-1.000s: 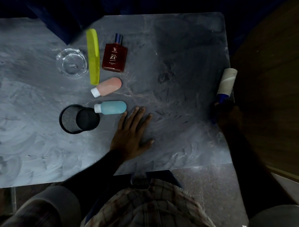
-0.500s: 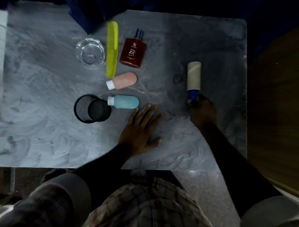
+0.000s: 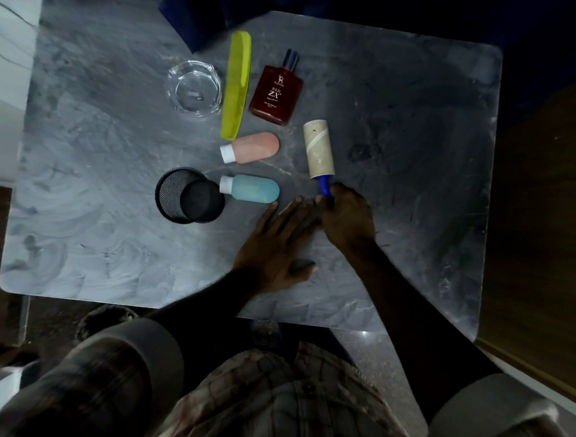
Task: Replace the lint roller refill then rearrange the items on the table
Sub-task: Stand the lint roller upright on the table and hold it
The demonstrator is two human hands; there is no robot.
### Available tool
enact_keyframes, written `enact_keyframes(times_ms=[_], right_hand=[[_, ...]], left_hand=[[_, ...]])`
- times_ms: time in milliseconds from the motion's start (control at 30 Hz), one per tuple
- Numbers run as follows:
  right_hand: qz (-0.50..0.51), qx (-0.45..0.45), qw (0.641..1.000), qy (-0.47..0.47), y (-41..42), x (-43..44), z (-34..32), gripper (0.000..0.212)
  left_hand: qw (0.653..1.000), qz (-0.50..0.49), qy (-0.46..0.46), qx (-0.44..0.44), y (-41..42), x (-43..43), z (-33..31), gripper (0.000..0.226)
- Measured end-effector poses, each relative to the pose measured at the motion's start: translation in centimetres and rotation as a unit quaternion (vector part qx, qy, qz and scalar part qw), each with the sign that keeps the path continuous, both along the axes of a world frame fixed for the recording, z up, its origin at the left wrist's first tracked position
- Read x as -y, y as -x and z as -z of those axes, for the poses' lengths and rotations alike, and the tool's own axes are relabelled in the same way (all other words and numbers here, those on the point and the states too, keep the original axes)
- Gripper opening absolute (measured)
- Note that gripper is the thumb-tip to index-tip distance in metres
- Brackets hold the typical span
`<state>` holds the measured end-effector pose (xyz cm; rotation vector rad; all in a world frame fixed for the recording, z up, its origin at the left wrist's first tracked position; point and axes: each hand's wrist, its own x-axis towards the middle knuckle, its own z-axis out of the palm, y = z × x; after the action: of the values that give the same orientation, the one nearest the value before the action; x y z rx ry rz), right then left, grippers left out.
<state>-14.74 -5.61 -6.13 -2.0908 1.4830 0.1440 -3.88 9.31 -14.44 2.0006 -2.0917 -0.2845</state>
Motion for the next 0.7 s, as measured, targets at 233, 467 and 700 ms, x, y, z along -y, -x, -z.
enact_keyframes(times_ms=[233,467,700], right_hand=[[0.084,0.004,0.996,0.010,3.1,2.4,0.3,0.035],[0.224,-0.001,0.975,0.004,9.5,5.4,0.5,0.038],[0.352,0.036,0.935,-0.029,15.6,6.3,0.1,0.043]], left_hand=[[1.000,-0.001,-0.010,0.011,0.1,0.0,-0.6,0.090],[1.000,0.000,-0.008,0.016,0.0,0.0,-0.1,0.093],[1.000,0.007,0.004,0.026,-0.2,-0.1,0.6,0.092]])
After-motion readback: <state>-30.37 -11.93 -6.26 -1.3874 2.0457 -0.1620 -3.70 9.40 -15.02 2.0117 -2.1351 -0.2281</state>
